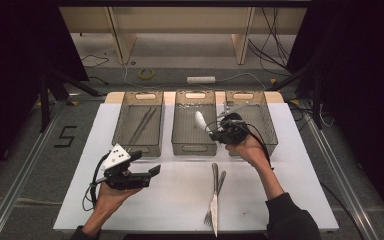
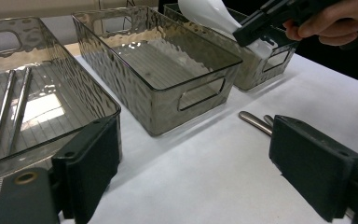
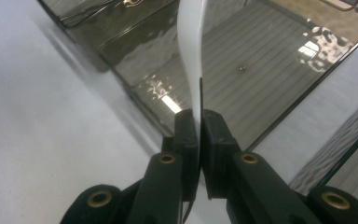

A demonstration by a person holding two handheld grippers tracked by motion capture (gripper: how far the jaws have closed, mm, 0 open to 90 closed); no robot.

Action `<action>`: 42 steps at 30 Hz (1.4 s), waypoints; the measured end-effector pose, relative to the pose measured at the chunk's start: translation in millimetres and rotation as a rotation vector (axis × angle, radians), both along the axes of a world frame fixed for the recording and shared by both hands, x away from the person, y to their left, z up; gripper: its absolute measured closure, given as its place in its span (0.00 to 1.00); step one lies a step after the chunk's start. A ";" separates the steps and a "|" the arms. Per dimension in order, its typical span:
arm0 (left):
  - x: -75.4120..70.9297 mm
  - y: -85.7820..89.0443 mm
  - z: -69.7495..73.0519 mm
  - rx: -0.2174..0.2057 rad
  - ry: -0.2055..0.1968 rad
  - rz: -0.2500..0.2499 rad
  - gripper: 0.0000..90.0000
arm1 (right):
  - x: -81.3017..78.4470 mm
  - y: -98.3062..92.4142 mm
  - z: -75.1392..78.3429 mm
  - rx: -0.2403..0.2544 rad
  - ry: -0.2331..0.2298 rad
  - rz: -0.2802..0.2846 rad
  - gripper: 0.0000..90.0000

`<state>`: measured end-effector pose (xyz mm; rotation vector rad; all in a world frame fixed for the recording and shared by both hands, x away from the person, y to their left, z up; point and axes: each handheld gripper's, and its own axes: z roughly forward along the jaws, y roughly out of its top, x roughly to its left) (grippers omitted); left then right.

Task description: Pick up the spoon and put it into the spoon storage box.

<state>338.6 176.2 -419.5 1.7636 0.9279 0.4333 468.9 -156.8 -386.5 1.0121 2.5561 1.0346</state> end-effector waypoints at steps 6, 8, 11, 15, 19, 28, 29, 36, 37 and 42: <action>0.0 0.5 0.2 -0.009 -0.003 0.004 0.17 | 12.5 10.5 1.7 0.013 0.002 -0.041 0.96; -0.1 0.6 0.3 -0.010 -0.003 0.006 0.17 | 16.7 14.1 1.2 0.016 0.003 -0.052 0.96; -0.4 1.2 0.7 -0.011 -0.003 0.006 0.17 | 21.9 19.7 0.3 0.019 0.009 -0.060 0.96; -0.3 1.9 0.9 -0.017 -0.001 0.008 0.17 | 27.4 28.0 -0.5 0.023 0.015 -0.071 0.96; -0.6 1.9 1.1 -0.025 -0.004 0.012 0.17 | 32.5 34.6 -1.5 0.024 0.015 -0.083 0.96; -1.3 1.7 1.5 -0.024 -0.006 0.010 0.17 | 39.6 44.0 -3.0 0.025 0.026 -0.113 0.96; -1.3 1.7 1.4 -0.026 -0.006 0.012 0.17 | 40.3 44.7 -3.5 0.027 0.028 -0.113 0.96; -1.2 2.3 1.5 -0.030 -0.007 0.017 0.17 | 45.3 50.7 -5.5 0.015 0.036 -0.120 0.96; -1.2 2.3 1.5 -0.030 -0.006 0.018 0.17 | 45.7 51.9 -5.4 0.013 0.040 -0.128 0.96; -1.3 2.1 1.5 -0.028 -0.007 0.017 0.17 | 50.6 55.8 -8.0 -0.003 0.049 -0.131 0.96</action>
